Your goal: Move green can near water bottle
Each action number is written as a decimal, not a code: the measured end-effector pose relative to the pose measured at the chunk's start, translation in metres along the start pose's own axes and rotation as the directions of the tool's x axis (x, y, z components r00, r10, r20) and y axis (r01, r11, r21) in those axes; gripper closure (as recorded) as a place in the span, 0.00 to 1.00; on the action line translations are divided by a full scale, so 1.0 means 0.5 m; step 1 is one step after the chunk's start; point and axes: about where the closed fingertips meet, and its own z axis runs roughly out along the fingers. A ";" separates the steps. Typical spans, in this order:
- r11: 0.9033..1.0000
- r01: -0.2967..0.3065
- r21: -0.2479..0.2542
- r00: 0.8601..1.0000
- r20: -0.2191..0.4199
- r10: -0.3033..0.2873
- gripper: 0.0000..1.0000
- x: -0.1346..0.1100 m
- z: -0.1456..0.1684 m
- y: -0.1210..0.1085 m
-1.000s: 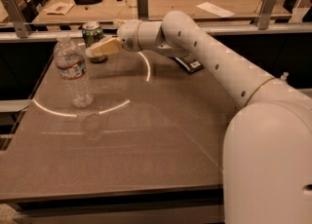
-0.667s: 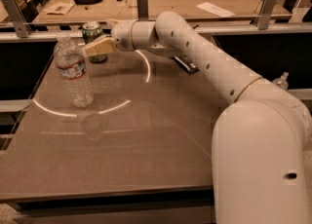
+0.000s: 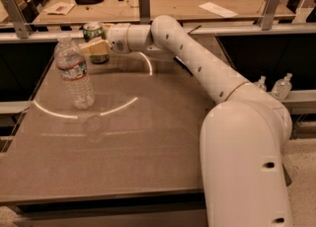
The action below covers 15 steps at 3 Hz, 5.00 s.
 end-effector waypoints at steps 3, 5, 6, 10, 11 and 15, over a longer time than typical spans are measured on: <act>0.995 0.049 -0.084 0.998 0.041 -0.046 0.88 -0.028 -0.037 -0.006; 0.992 0.042 -0.119 0.999 0.013 -0.041 1.00 -0.043 -0.144 0.044; 0.991 0.037 -0.128 0.999 0.041 -0.032 1.00 -0.032 -0.181 0.084; 0.966 0.055 -0.252 0.988 0.153 -0.016 1.00 -0.031 -0.210 0.190; 0.951 0.050 -0.304 0.986 0.168 0.002 1.00 -0.052 -0.199 0.244; 0.910 0.024 -0.414 0.994 0.109 0.023 1.00 -0.037 -0.194 0.406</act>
Offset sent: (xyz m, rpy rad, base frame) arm 0.0178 -0.0082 0.0126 0.0686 -0.0593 0.0718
